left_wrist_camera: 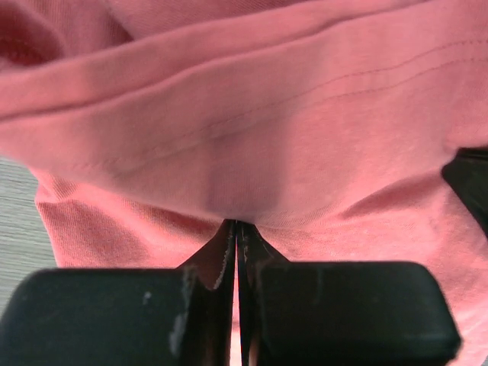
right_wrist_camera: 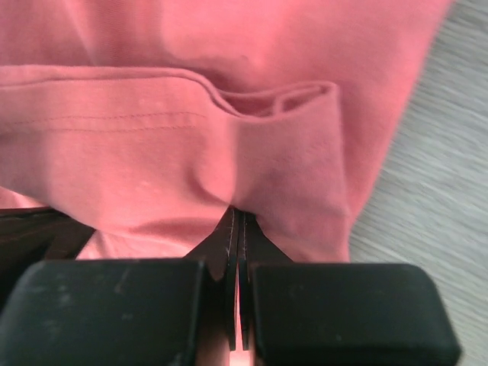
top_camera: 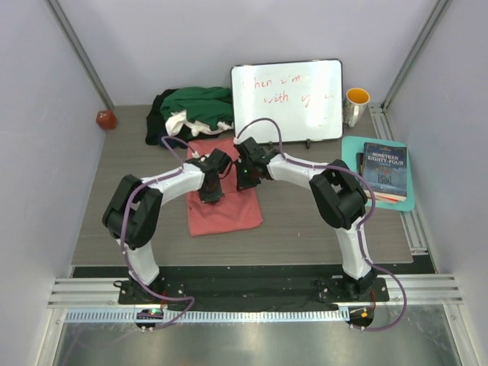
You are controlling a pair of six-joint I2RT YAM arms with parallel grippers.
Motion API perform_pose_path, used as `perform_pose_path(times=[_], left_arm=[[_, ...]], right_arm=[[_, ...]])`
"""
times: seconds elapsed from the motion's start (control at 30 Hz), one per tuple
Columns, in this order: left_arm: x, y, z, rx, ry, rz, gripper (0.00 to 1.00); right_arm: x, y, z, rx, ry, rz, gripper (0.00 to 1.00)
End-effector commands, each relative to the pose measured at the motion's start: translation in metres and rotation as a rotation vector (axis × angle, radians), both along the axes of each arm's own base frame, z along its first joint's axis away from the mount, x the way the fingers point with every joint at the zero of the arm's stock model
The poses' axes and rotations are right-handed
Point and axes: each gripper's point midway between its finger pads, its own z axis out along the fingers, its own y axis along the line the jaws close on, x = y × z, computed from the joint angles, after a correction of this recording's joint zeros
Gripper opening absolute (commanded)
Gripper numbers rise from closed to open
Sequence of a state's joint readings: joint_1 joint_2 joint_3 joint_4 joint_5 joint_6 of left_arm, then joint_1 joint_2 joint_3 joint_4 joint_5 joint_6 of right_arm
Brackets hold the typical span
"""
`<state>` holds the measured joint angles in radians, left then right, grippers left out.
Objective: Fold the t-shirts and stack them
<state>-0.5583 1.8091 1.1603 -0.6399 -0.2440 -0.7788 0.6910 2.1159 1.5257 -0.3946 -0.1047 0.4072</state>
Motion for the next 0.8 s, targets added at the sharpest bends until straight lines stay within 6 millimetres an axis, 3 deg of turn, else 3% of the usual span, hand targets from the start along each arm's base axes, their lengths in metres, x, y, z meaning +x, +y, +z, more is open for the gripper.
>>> perform_pose_path(times=[0.0,0.17,0.23,0.27,0.3,0.33,0.4,0.43,0.53,0.63,0.77], left_arm=[[-0.031,0.021,-0.022,0.057,0.083,0.05,0.0],[-0.058,0.016,-0.011,0.051,0.083,0.001,0.0],[-0.065,0.017,-0.006,0.071,0.077,-0.024,0.0],[-0.068,0.016,0.002,0.067,0.054,-0.034,0.02],[-0.068,0.016,0.008,0.062,0.036,-0.032,0.15],[-0.068,0.02,0.013,0.069,0.016,-0.024,0.18],[-0.064,0.022,0.034,0.05,-0.046,-0.016,0.32],[-0.062,0.027,0.041,0.064,-0.065,-0.012,0.36],[-0.052,0.027,0.077,0.054,-0.149,-0.023,0.39],[-0.049,0.026,0.093,0.044,-0.173,-0.039,0.37],[-0.054,0.023,0.082,0.031,-0.146,-0.054,0.21]], right_arm=[[-0.001,-0.038,-0.001,-0.095,-0.007,-0.088,0.01],[-0.025,-0.048,-0.011,-0.097,0.048,-0.075,0.01],[-0.035,-0.05,-0.001,-0.071,0.051,-0.071,0.01],[-0.034,-0.049,0.008,-0.049,0.032,-0.072,0.04],[-0.039,-0.052,0.012,-0.045,0.024,-0.076,0.08],[-0.036,-0.052,0.039,-0.013,-0.029,-0.086,0.12],[-0.037,-0.052,0.061,0.019,-0.068,-0.084,0.18],[-0.035,-0.052,0.087,0.058,-0.118,-0.089,0.19],[-0.039,-0.051,0.125,0.117,-0.163,-0.076,0.2],[-0.048,-0.047,0.132,0.127,-0.138,-0.045,0.19],[-0.066,-0.042,0.104,0.035,-0.114,-0.012,0.18]])
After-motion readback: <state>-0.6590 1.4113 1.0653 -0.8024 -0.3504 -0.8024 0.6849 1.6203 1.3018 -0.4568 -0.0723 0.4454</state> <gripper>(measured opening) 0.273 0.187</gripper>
